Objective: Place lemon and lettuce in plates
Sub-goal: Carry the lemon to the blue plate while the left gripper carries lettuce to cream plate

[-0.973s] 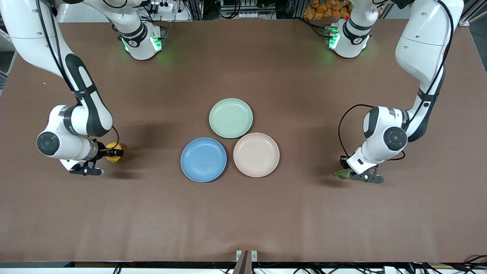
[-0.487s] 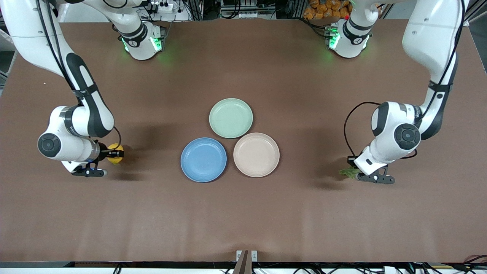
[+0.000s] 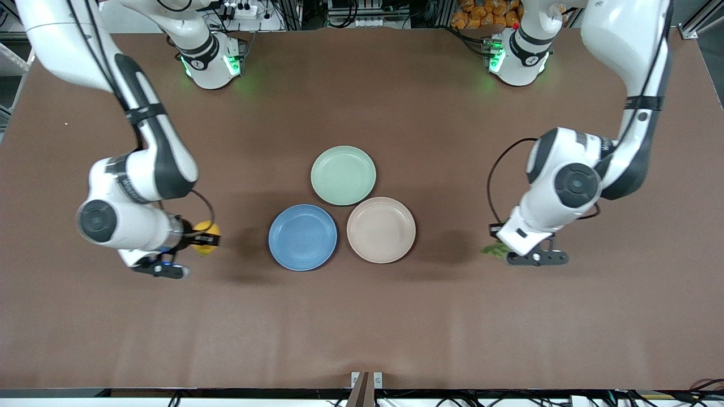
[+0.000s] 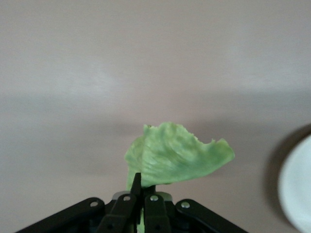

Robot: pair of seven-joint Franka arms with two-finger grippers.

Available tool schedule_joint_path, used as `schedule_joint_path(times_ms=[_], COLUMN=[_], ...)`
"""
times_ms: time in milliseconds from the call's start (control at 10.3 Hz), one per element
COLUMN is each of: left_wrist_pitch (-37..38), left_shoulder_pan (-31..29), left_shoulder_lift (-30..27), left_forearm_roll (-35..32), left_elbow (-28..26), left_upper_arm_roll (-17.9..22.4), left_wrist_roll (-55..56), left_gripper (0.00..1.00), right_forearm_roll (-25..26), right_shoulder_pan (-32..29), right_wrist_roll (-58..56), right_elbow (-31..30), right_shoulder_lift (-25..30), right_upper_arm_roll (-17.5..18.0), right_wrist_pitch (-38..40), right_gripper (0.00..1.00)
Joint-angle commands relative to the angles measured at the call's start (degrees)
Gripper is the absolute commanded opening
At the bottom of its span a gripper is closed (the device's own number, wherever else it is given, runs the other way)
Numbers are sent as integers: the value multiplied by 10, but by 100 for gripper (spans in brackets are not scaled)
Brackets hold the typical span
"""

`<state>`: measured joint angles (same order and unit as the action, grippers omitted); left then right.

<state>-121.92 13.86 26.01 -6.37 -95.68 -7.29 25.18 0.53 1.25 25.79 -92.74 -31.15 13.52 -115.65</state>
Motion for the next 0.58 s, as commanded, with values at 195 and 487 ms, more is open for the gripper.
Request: schedule_joint_path(times_ms=[195, 487], left_wrist_pitch=[14, -5], left_shoulder_pan=[131, 186], left_shoulder_lift=[48, 114], left_forearm_roll=[0, -1], left_elbow=[53, 94], left_upper_arm_roll=[3, 3], left_wrist_roll=[233, 337], left_gripper=[0, 0], right_forearm_roll=[-25, -23], right_shoulder_pan=[63, 85], right_wrist_roll=[95, 98], right_elbow=[35, 34], right_shoulder_lift=[-80, -122], right_upper_arm_roll=[37, 37], right_wrist_pitch=[-113, -162], right_gripper=[0, 0])
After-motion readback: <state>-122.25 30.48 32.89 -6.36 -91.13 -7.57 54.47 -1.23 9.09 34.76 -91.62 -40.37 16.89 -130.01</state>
